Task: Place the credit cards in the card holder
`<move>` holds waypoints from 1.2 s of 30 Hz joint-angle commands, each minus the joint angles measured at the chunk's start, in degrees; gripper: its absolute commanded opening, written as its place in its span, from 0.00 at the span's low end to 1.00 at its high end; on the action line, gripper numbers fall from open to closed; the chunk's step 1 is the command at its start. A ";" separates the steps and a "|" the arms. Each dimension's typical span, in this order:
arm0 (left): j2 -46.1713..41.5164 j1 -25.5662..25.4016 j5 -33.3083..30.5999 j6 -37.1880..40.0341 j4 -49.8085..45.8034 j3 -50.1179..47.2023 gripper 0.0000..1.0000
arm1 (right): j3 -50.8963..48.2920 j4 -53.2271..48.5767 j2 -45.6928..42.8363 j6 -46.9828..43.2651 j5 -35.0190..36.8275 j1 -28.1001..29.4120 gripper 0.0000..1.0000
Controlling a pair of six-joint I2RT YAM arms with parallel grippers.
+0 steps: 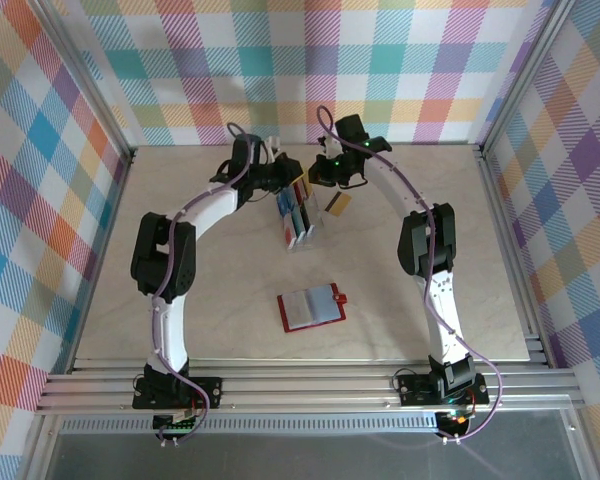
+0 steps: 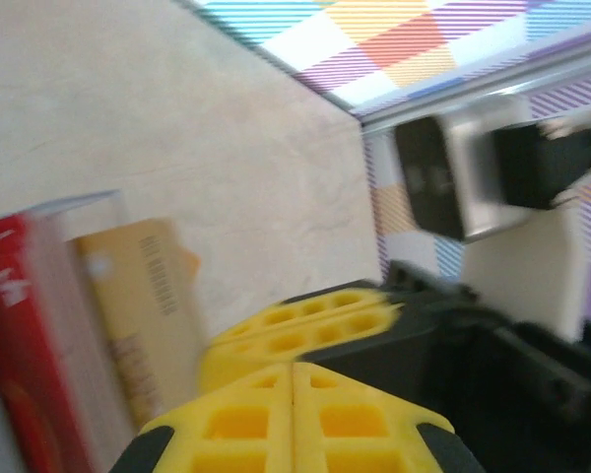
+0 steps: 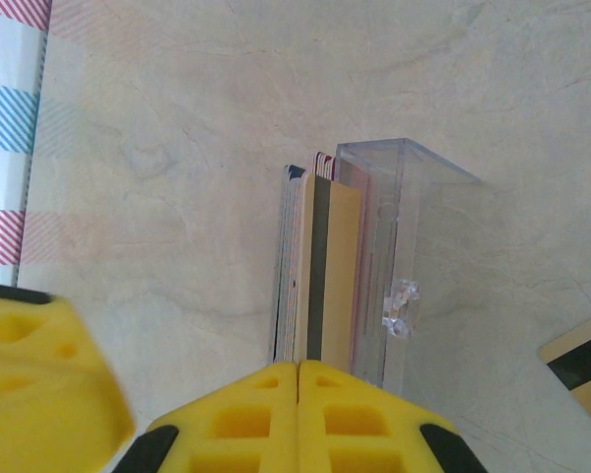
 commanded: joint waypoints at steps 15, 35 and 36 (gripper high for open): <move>7.30 -0.97 1.38 -1.26 -2.75 4.70 0.04 | -1.96 0.22 -4.19 1.41 -3.11 -1.37 0.01; 7.63 -1.24 -0.86 1.59 -3.50 0.66 0.05 | -3.28 2.29 -5.09 1.95 -6.96 -1.49 0.14; 7.70 -1.24 -0.95 1.69 -3.57 0.61 0.05 | -3.28 2.23 -4.95 1.96 -6.88 -1.49 0.14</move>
